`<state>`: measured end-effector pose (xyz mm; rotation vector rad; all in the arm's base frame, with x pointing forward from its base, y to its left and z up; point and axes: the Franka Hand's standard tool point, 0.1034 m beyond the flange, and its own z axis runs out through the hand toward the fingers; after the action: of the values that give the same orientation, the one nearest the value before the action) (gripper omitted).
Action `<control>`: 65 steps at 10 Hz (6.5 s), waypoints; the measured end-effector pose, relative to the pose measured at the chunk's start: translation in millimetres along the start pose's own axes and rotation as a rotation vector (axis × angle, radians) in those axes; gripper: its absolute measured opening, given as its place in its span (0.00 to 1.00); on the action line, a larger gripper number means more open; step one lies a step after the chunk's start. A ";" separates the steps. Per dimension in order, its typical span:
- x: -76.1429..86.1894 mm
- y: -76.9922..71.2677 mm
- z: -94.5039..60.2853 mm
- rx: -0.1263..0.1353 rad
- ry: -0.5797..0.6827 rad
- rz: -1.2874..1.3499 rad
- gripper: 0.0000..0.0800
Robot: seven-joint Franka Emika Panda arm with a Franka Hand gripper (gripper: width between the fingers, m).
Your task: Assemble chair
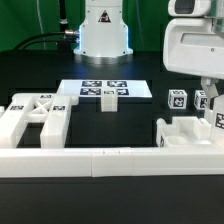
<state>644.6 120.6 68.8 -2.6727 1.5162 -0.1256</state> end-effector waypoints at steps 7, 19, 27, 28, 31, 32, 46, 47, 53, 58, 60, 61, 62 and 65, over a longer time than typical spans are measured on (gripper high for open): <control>1.2 -3.3 0.1 -0.016 -0.028 0.317 0.36; 6.8 -3.1 -3.2 -0.019 -0.040 -0.978 0.81; 8.6 -1.3 -2.3 -0.021 -0.042 -0.972 0.36; 6.6 -1.1 -1.6 -0.025 -0.042 -0.840 0.36; 3.5 -1.9 -1.0 -0.031 -0.038 -0.492 0.36; 4.3 -1.7 -1.0 -0.031 -0.036 -0.398 0.36; 1.8 6.7 -2.0 -0.017 -0.023 0.720 0.36; 1.2 6.7 -1.6 -0.017 -0.023 0.705 0.36; 1.2 5.0 -5.2 -0.026 -0.032 0.251 0.81; -19.2 19.6 -34.3 0.023 -0.035 -0.346 0.81; -22.7 33.9 -41.6 0.023 -0.042 -0.533 0.81; -22.2 34.3 -39.6 0.022 -0.042 -0.615 0.81; -21.9 34.5 -39.5 0.023 -0.041 -0.680 0.81; -8.2 66.3 -33.0 0.060 0.053 -0.900 0.81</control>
Offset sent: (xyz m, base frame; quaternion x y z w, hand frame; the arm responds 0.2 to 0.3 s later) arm 0.0023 0.0008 -0.0040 -0.0316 -0.0288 0.2048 0.9779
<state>580.5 93.2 94.8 -3.0736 0.2016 -0.2717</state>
